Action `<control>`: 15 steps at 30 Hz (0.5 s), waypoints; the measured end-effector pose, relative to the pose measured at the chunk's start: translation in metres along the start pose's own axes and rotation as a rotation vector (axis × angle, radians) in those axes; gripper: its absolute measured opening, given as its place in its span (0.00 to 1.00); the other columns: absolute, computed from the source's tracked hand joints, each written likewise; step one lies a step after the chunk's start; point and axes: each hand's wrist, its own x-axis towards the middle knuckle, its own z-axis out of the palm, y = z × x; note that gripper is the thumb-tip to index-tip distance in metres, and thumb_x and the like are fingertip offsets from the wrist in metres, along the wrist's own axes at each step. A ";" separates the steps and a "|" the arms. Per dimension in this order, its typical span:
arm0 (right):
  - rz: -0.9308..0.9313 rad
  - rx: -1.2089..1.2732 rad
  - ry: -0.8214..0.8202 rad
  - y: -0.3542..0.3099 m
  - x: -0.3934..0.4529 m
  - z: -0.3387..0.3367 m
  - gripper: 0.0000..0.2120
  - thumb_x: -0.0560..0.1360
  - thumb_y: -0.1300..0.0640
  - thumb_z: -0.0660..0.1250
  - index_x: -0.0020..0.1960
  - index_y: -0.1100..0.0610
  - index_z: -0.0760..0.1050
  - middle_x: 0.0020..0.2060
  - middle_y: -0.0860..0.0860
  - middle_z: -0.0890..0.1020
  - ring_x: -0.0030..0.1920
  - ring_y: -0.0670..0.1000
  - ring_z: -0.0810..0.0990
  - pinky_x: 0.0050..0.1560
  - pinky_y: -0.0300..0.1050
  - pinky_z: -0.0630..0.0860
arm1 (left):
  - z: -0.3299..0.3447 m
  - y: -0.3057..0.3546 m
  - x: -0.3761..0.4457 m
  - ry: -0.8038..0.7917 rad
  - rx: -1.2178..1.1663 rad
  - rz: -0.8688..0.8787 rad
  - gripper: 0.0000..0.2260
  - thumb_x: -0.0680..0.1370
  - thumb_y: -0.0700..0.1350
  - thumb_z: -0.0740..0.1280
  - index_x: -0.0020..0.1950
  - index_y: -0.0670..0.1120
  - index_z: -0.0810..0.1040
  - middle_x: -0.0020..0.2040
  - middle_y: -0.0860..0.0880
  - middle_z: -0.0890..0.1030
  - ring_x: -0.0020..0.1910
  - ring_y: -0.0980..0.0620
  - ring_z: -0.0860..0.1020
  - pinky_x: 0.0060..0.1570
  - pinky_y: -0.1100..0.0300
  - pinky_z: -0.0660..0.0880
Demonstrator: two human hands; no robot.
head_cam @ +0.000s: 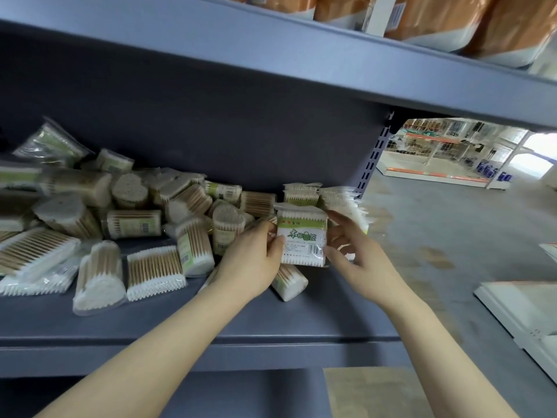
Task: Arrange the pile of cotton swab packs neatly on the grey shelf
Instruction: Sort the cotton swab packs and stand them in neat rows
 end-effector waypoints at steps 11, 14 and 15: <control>-0.012 0.000 0.029 0.008 0.008 0.009 0.28 0.74 0.70 0.58 0.68 0.47 0.62 0.44 0.49 0.78 0.38 0.41 0.76 0.42 0.26 0.70 | 0.007 -0.005 0.002 0.060 0.046 0.047 0.13 0.80 0.45 0.57 0.62 0.41 0.72 0.52 0.46 0.79 0.50 0.47 0.76 0.40 0.62 0.64; 0.008 -0.005 0.036 0.011 0.010 0.008 0.27 0.74 0.70 0.58 0.70 0.53 0.64 0.44 0.47 0.77 0.39 0.40 0.75 0.42 0.26 0.69 | 0.008 -0.004 0.004 0.063 0.030 0.048 0.12 0.80 0.45 0.58 0.60 0.42 0.73 0.50 0.46 0.80 0.48 0.47 0.76 0.43 0.57 0.69; 0.014 -0.008 0.035 0.012 0.011 0.007 0.27 0.74 0.70 0.58 0.70 0.53 0.64 0.44 0.48 0.77 0.39 0.40 0.75 0.42 0.26 0.70 | 0.009 -0.004 0.004 0.062 0.030 0.049 0.12 0.80 0.45 0.58 0.60 0.42 0.73 0.49 0.47 0.80 0.48 0.47 0.77 0.43 0.56 0.70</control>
